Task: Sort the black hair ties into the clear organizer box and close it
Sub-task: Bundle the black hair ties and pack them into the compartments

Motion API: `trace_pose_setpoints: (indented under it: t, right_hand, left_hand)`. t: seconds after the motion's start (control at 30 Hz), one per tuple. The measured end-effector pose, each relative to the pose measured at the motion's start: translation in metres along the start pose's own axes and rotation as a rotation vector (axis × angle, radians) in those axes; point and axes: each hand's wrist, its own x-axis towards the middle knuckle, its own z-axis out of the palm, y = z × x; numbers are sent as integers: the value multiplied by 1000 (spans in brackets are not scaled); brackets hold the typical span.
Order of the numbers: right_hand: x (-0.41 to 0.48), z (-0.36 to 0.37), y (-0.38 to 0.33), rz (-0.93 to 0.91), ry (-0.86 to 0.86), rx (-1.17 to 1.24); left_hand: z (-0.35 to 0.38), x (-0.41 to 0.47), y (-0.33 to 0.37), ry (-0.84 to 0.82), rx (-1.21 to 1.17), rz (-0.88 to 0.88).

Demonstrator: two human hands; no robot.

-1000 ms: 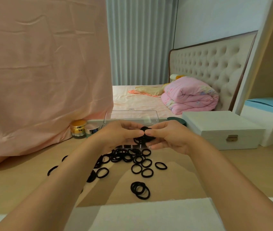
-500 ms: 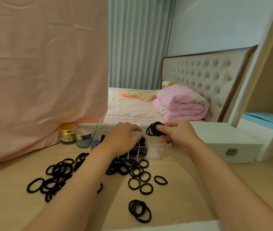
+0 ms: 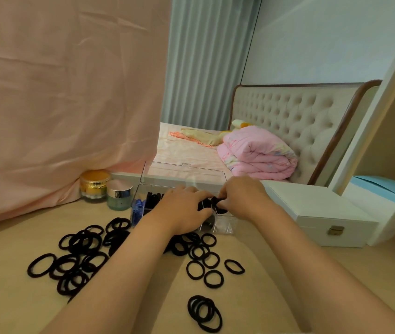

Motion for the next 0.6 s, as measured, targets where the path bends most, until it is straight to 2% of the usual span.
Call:
trace_pose_setpoints:
  t: [0.17, 0.3, 0.47, 0.6]
  right_hand:
    - [1, 3, -1, -73, -191, -130]
    - [-1, -3, 11, -111, -250, 131]
    - [-14, -10, 29, -119, -96, 582]
    - [-18, 0, 37, -94, 74, 633]
  left_hand:
    - [3, -2, 3, -6, 22, 19]
    - [5, -2, 4, -4, 51, 35]
    - [6, -2, 8, -12, 54, 51]
    - [7, -2, 8, -11, 50, 47]
